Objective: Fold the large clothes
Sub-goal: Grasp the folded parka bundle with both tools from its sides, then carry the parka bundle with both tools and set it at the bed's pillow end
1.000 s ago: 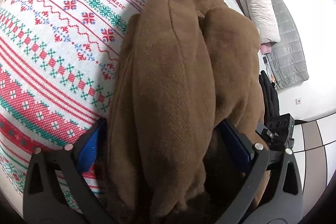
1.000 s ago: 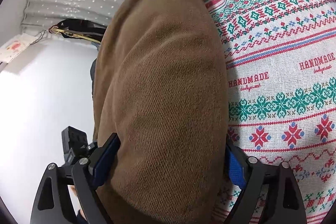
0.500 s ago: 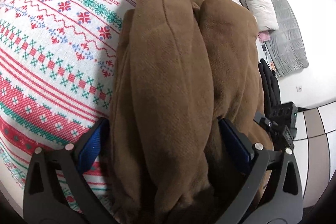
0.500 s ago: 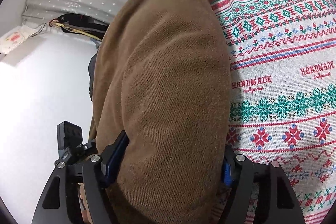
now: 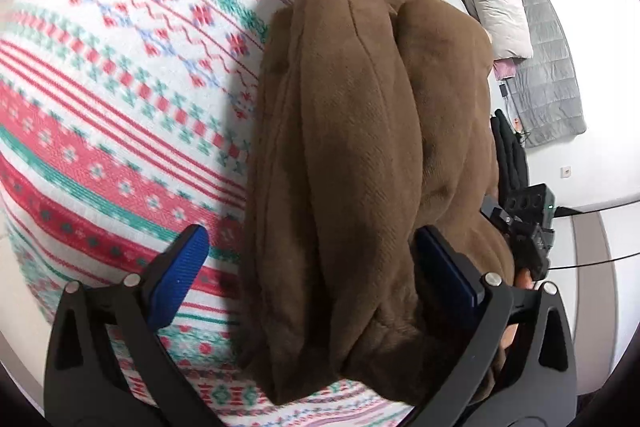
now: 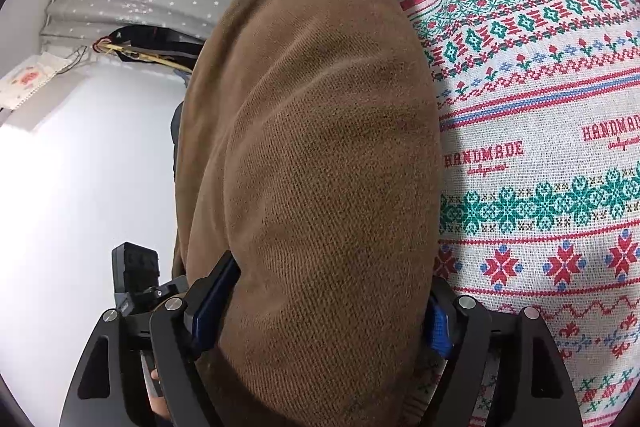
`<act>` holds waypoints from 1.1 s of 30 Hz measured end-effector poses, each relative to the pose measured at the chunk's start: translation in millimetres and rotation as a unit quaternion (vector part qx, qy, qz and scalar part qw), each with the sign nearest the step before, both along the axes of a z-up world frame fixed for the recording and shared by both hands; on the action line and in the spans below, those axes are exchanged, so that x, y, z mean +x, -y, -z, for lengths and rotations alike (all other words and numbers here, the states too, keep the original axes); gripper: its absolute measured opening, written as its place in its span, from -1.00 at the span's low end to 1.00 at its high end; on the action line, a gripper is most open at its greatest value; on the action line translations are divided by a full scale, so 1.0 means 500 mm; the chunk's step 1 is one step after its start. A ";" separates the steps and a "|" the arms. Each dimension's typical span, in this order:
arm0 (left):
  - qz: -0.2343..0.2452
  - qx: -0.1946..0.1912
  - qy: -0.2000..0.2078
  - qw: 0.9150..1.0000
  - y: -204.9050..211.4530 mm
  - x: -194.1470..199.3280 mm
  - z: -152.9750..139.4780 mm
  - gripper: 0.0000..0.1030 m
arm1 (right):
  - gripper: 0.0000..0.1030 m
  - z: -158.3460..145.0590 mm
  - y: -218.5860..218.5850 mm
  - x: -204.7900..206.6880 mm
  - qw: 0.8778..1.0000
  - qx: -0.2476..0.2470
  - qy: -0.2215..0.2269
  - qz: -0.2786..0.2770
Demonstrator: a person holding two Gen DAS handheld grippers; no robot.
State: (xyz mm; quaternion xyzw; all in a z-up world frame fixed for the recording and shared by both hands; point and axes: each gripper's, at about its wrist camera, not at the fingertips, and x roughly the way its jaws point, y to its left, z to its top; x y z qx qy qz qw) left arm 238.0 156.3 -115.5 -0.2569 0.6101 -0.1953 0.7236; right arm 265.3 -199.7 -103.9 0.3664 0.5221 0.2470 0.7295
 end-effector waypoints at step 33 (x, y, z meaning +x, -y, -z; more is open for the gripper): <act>0.020 0.038 0.231 0.972 0.323 -0.019 -0.186 -0.28 | 0.01 -0.252 0.101 -0.103 0.969 -0.121 0.216 0.003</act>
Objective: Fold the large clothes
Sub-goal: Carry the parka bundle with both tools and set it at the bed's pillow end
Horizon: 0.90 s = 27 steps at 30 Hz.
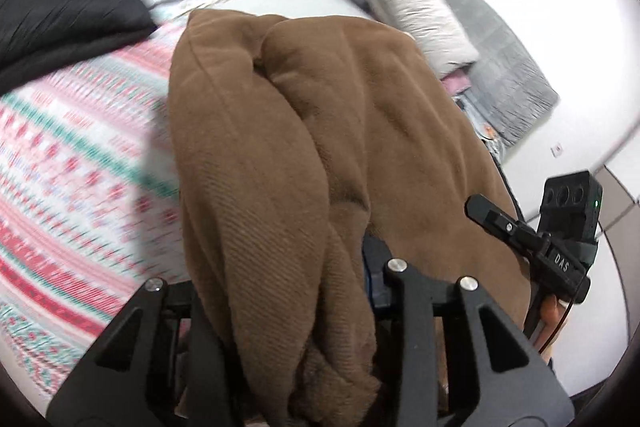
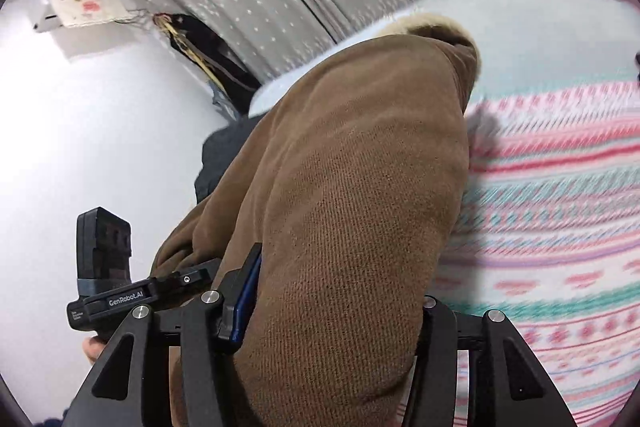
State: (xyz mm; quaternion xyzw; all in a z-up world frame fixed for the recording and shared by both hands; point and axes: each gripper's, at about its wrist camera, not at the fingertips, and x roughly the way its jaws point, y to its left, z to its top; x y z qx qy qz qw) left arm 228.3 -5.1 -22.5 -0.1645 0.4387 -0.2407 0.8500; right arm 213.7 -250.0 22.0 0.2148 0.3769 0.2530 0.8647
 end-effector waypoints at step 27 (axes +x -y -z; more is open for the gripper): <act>0.191 -0.130 -0.109 0.967 0.961 0.151 0.201 0.17 | 0.47 0.049 1.154 -0.058 0.960 -0.056 -0.170 0.217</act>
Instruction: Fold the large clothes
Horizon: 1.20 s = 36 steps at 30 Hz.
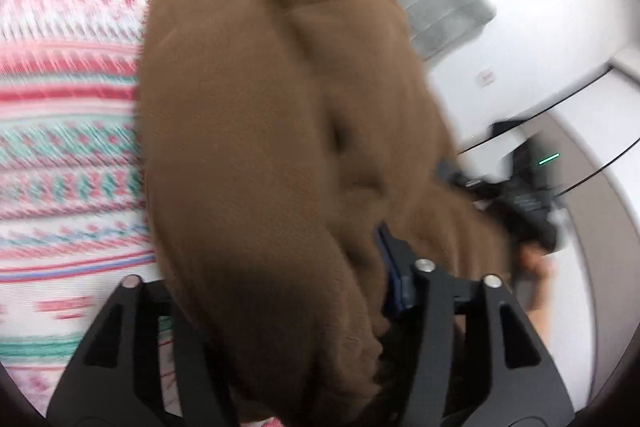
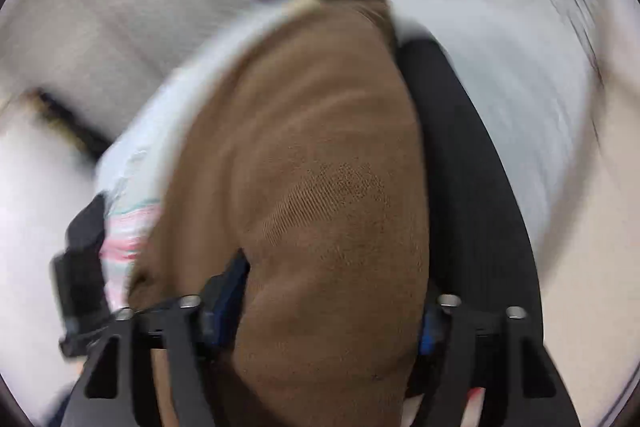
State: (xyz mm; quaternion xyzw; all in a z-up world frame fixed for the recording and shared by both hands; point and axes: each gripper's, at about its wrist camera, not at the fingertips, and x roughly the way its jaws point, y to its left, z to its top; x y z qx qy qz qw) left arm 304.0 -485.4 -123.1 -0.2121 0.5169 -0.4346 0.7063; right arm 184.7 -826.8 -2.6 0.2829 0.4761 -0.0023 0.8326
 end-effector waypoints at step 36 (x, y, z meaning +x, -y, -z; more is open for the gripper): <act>-0.090 0.271 0.284 0.915 -0.419 -0.384 -0.237 0.73 | 0.82 -0.276 -0.697 -0.493 0.938 -0.249 0.175 0.167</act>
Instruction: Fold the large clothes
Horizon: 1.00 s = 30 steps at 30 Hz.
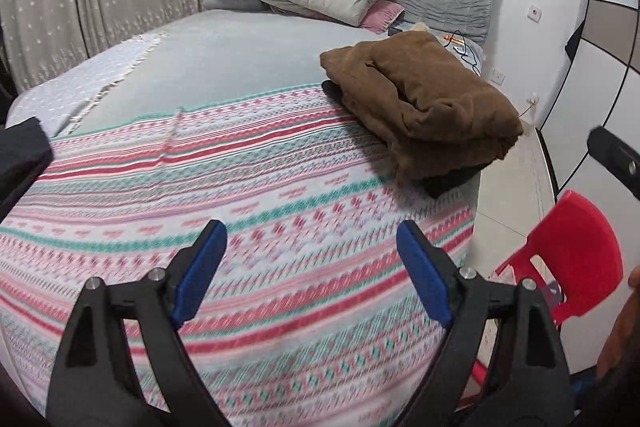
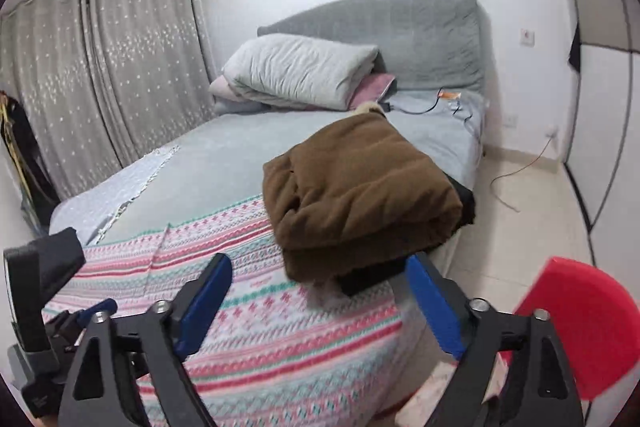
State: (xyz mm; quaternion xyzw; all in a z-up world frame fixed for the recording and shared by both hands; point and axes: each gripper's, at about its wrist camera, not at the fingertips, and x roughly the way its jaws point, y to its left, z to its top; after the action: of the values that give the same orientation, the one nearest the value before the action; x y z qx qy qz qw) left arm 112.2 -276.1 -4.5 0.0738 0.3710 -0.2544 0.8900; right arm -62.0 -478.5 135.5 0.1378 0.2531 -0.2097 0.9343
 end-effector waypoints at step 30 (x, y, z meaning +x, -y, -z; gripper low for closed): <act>0.000 -0.057 0.068 0.996 -0.091 -0.059 0.012 0.99 | 0.94 0.081 -0.162 -0.038 0.994 -0.093 -0.008 0.049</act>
State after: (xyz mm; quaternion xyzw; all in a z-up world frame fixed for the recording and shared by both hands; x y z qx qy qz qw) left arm 82.5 -230.8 -10.5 0.0403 0.2949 -0.2699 0.9157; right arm -81.0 -397.5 95.2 0.0604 0.2325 -0.2787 0.9299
